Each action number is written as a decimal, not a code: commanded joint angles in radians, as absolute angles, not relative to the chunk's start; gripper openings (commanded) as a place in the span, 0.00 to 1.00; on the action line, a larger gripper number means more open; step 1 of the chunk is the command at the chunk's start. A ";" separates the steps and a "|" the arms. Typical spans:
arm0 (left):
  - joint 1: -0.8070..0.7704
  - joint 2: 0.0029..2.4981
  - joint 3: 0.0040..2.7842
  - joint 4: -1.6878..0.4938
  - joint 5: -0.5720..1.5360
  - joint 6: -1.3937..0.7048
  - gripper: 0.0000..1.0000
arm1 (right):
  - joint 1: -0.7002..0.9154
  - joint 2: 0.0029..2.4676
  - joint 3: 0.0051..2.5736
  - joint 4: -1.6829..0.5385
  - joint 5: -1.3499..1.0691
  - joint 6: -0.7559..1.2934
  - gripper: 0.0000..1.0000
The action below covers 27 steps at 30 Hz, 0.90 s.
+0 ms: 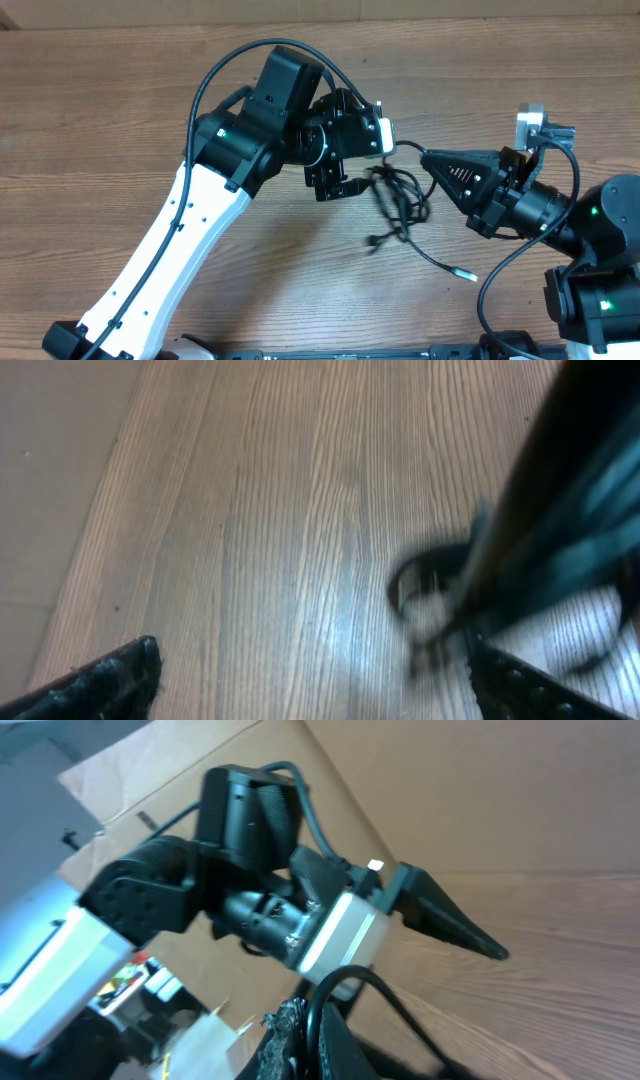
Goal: Untangle cables
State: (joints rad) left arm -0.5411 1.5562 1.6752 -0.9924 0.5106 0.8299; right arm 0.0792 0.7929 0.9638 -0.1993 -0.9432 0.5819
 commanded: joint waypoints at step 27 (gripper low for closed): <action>-0.535 1.564 1.696 -0.976 0.359 0.620 0.36 | 0.077 0.873 0.976 -0.501 -0.613 0.431 0.04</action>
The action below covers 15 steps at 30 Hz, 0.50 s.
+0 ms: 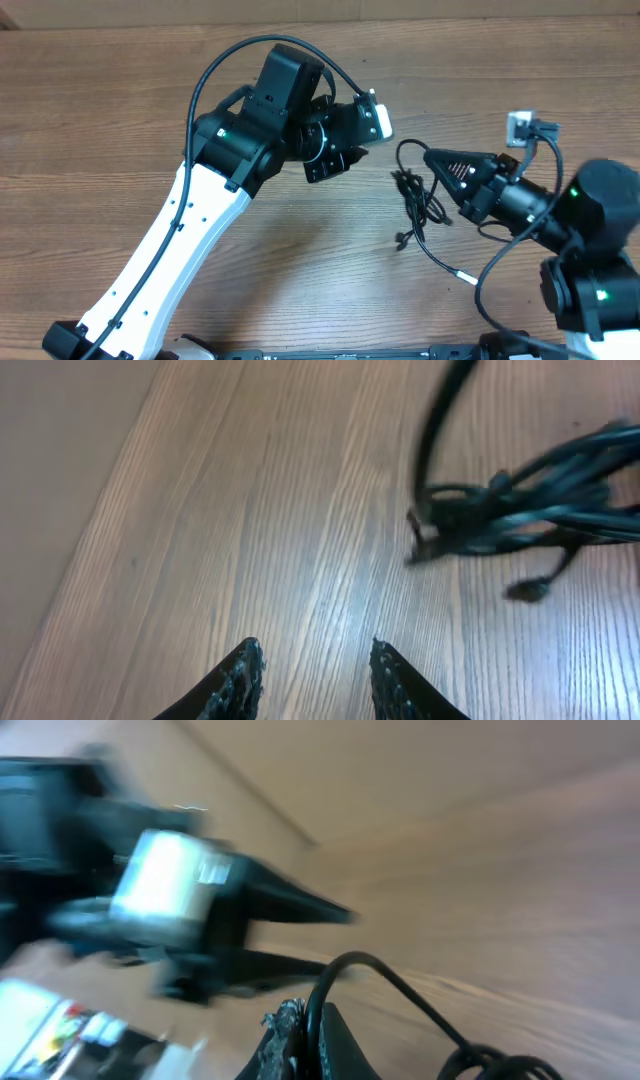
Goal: Untangle cables
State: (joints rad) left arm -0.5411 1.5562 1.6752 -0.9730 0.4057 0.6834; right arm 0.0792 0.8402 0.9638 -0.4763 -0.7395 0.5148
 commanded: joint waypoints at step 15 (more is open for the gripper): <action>-0.535 1.564 1.696 -0.979 0.359 0.534 0.44 | 0.092 1.122 0.976 -0.384 -0.901 0.456 0.04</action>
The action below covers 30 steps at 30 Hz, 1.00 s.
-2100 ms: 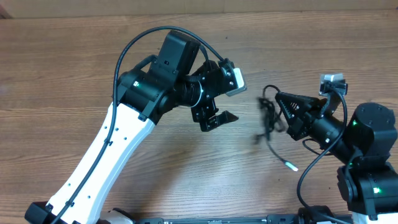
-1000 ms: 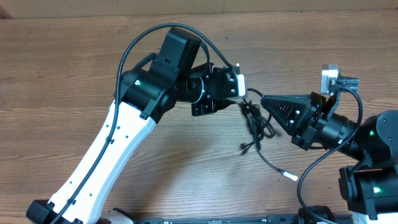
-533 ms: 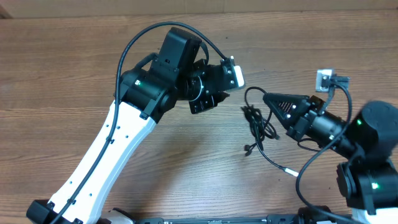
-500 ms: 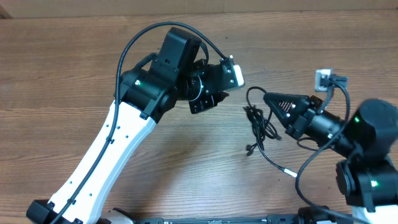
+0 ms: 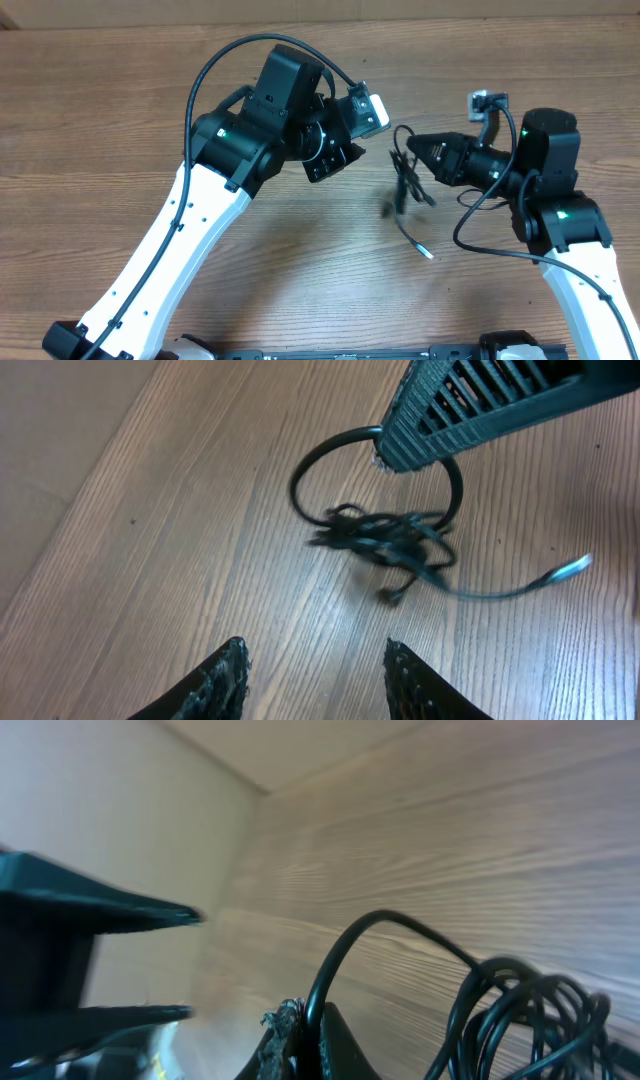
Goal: Untangle cables
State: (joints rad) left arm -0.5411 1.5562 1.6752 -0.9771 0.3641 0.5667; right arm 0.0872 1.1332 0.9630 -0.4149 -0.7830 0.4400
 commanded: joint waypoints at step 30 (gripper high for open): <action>-0.536 1.604 1.696 -1.008 0.395 0.484 1.00 | 0.044 1.261 0.975 -0.762 0.006 0.409 0.98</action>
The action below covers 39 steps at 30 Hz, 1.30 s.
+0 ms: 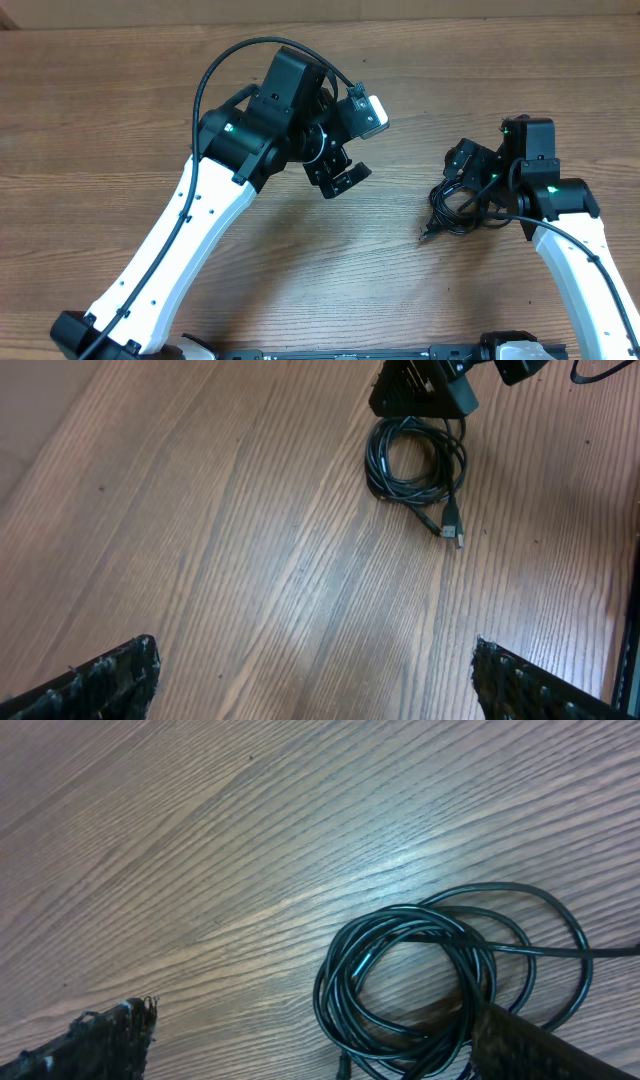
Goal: Untangle cables
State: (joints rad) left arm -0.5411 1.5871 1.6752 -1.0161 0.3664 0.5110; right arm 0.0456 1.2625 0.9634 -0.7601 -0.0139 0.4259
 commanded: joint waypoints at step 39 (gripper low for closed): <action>-0.510 1.721 1.696 -0.938 0.168 0.063 1.00 | 0.101 1.713 0.973 -0.720 -0.252 0.234 0.67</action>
